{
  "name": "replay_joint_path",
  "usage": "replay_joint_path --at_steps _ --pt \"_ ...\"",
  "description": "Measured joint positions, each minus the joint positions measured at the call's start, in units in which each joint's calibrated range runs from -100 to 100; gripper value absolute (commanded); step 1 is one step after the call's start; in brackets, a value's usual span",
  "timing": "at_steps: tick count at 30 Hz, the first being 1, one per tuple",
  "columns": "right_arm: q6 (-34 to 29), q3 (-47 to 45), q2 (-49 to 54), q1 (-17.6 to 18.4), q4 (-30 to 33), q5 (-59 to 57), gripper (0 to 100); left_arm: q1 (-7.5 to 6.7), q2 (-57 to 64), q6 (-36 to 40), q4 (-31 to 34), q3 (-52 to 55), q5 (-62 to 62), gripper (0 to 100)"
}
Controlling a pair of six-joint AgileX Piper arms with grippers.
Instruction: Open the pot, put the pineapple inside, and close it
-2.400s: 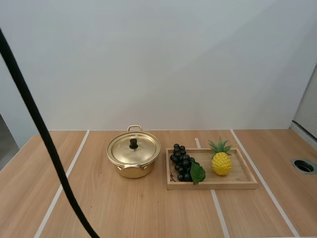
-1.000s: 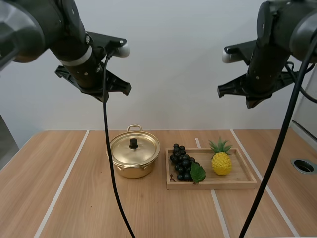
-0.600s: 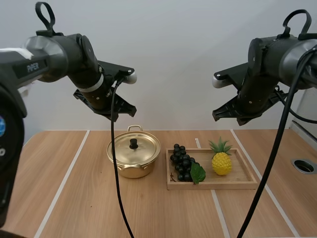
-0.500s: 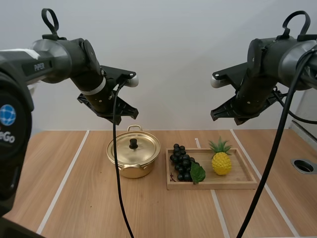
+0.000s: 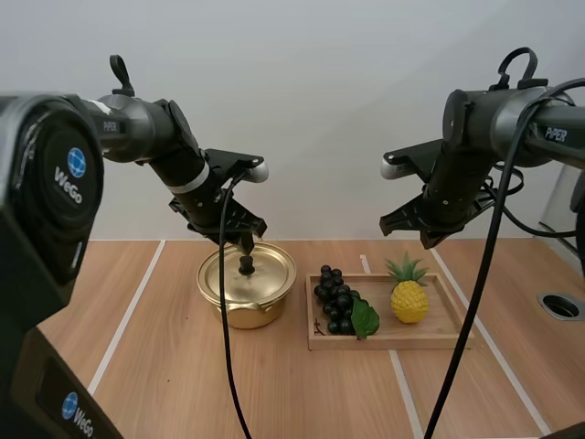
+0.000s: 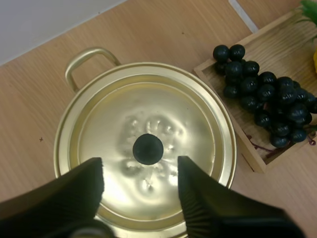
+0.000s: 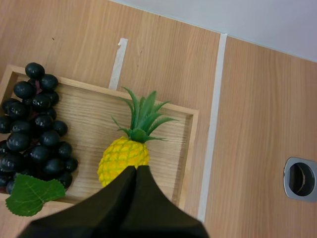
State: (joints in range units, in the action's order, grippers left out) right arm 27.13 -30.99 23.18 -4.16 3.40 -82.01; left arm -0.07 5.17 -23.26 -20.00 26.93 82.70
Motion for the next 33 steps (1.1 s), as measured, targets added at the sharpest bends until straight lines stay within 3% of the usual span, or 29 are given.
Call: replay_joint_path --at_steps 1,2,7,8,22,29,33 --pt "0.0 0.0 -0.2 0.0 0.0 -0.2 0 0.00 -0.3 -0.4 0.0 0.0 0.0 89" --pt "0.0 0.0 -0.8 0.0 0.0 -0.2 11 0.00 -0.7 -0.9 -0.3 0.0 0.0 89" --pt "0.2 0.0 -2.1 0.0 0.0 -0.3 89 0.00 -3.1 -3.6 -2.9 0.0 0.0 89" --pt "0.3 0.0 -2.1 0.0 0.0 -0.3 100 0.00 -3.5 -3.7 -3.2 0.0 0.0 89" --pt "-0.2 -0.2 -2.5 0.0 0.0 -1.9 100 0.00 -7.7 -5.6 -3.8 0.0 -5.0 89" --pt "-0.2 -6.0 -2.5 0.0 0.0 5.2 100 0.00 -8.3 -6.5 -4.6 0.0 -6.9 89" --pt "-0.2 -10.5 -2.5 0.0 0.0 12.2 100 -1.64 -8.3 -7.3 -4.7 0.0 -8.5 89"
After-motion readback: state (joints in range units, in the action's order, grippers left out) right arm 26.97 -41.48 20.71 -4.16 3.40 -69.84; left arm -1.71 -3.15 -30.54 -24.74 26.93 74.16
